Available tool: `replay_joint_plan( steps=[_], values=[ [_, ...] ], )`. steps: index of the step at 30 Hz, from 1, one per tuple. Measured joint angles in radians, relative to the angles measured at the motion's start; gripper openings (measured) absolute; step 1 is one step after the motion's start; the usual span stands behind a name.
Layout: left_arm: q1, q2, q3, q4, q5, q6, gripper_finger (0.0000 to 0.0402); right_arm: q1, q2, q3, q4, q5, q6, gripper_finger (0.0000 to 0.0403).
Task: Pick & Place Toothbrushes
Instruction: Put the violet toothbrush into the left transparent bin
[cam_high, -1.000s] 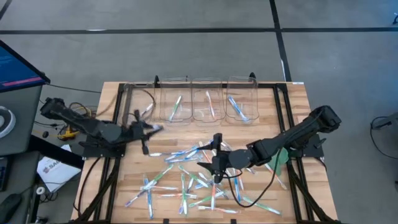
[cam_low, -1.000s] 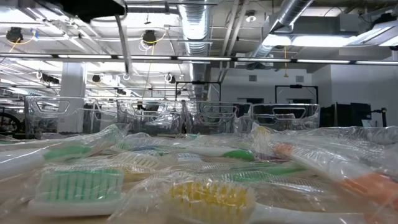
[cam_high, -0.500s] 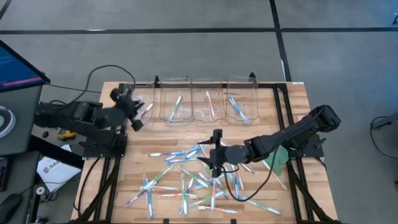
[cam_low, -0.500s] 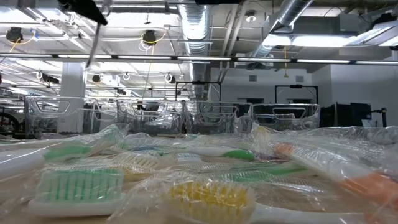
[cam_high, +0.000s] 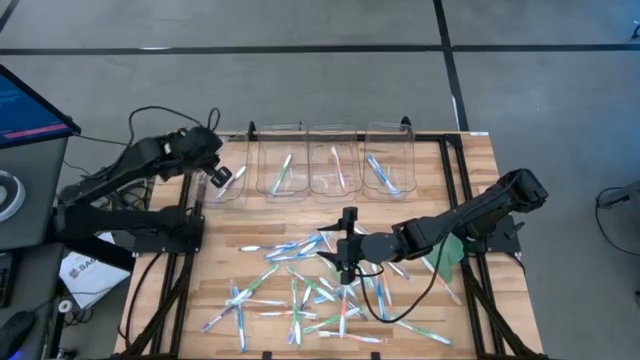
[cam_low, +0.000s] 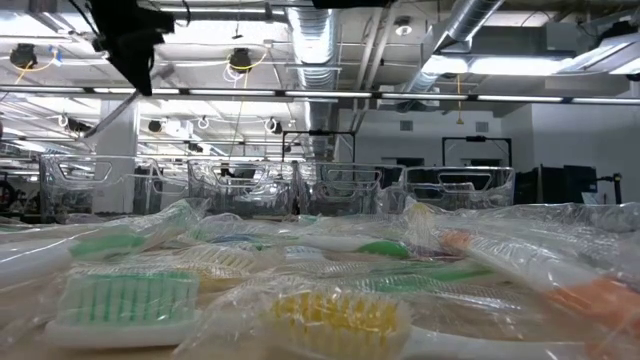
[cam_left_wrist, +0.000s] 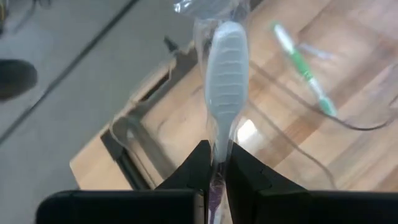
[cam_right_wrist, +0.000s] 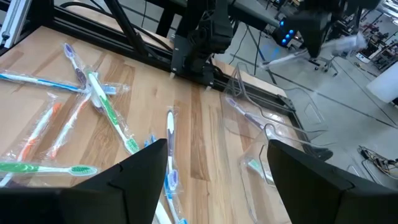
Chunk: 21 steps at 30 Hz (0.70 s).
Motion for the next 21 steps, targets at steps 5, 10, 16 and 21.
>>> replay_joint_plan(
  steps=[5,10,16,21],
  values=[
    [0.11,0.101,0.0,0.002,0.025,0.044,0.0021,0.0,0.0,0.0,0.0,-0.003,0.0,0.027],
    [0.163,0.187,-0.001,0.008,0.065,0.053,0.0022,0.003,0.0,0.0,-0.008,-0.004,0.0,0.027],
    [0.207,0.255,-0.001,0.017,0.091,0.046,0.0035,0.002,0.001,0.0,-0.014,-0.004,0.011,0.027],
    [0.224,0.289,-0.002,0.019,0.095,0.046,0.0049,0.002,0.001,0.0,-0.014,-0.004,0.011,0.027]
  ],
)
